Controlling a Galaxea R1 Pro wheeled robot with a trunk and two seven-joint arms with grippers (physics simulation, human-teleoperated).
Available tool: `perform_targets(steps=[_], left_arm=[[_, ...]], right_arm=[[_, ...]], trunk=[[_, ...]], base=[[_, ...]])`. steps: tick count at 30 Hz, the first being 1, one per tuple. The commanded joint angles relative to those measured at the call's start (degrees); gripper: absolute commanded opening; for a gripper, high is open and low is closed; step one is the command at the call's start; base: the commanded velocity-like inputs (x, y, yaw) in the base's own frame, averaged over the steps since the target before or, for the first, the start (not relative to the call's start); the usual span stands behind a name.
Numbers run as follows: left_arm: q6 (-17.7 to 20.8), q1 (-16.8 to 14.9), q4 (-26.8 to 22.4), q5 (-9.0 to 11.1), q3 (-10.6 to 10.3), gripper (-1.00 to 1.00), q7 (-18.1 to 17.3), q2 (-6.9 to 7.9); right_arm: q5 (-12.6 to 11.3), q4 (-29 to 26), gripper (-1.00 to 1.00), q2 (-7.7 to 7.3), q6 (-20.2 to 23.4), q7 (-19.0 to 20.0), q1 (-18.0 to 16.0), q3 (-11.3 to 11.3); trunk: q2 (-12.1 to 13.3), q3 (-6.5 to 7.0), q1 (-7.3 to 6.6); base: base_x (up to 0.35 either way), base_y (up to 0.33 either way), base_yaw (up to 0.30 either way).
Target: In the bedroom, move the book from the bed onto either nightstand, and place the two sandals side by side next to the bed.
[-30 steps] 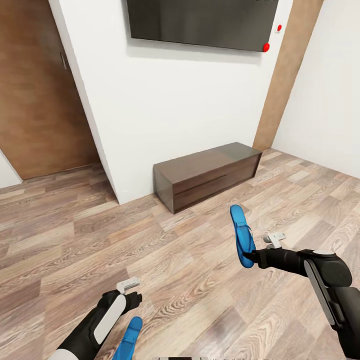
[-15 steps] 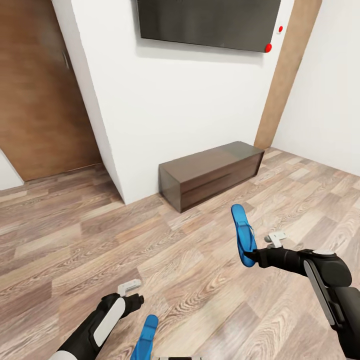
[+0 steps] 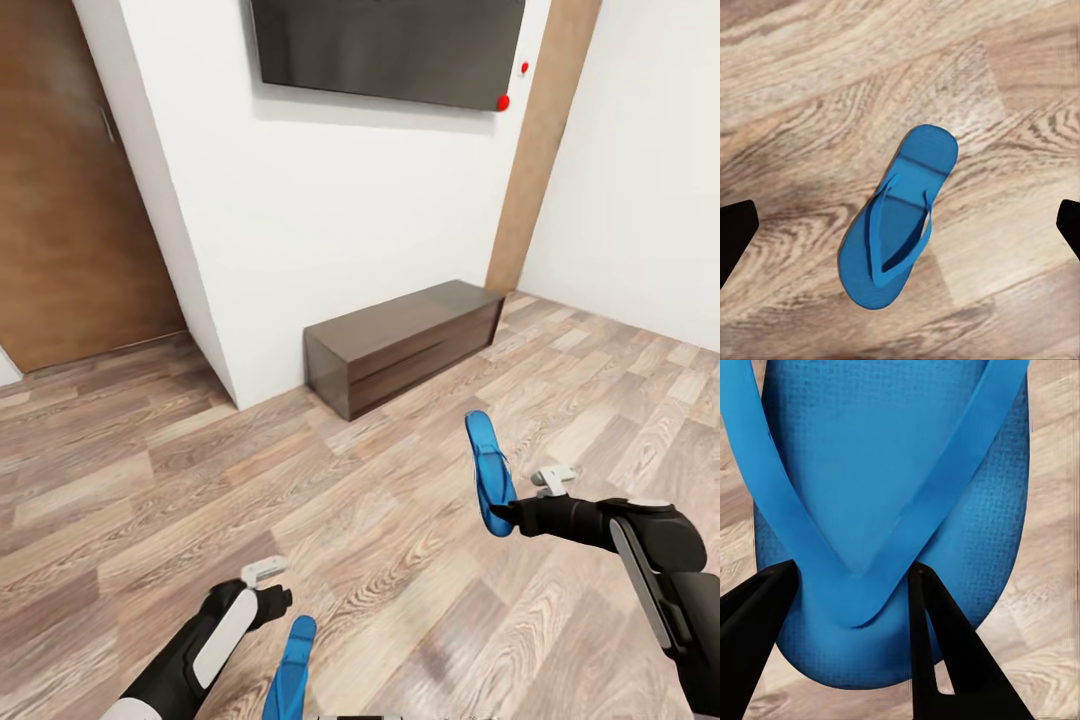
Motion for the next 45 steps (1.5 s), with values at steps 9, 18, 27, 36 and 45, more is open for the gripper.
perform_targets(steps=[9, 18, 27, 36, 45], left_arm=[[1.26, -0.1, -0.55, 0.38, 1.85, 1.0, 2.86, 0.52], [-1.03, -0.07, -0.36, -0.33, 2.26, 1.0, 3.07, 0.31], [-1.53, -0.07, -0.05, -8.9, 2.15, 1.0, 2.95, -0.34], [-1.25, -0.14, 0.36, -13.25, 2.31, 1.0, 2.8, -2.83], [-0.89, -0.8, 0.91, -13.63, 3.43, 1.0, -4.25, -2.64]], right_arm=[[0.13, -0.06, -1.0, 0.19, 0.35, 0.41, -0.09, 0.25], [0.21, -0.17, -1.0, 3.61, 0.35, 0.15, -0.1, 0.23], [0.14, -0.25, -1.0, 6.31, 0.35, -4.91, -0.28, 0.11], [0.22, -0.22, -1.0, 6.71, -0.43, -6.48, -0.29, 0.28], [0.11, -0.29, -1.0, 6.84, -0.54, -6.82, -0.91, 0.21]], trunk=[[-0.12, -1.24, 0.17], [-0.24, -3.16, 0.4], [-0.36, -5.15, 0.63], [-0.48, -7.14, 0.86], [-0.54, -8.16, 0.99]], base=[[-0.004, 0.003, -0.204], [0.0, 0.0, -0.044], [0.0, 0.0, -0.006], [0.0, 0.0, 0.0], [0.0, 0.0, -0.061]])
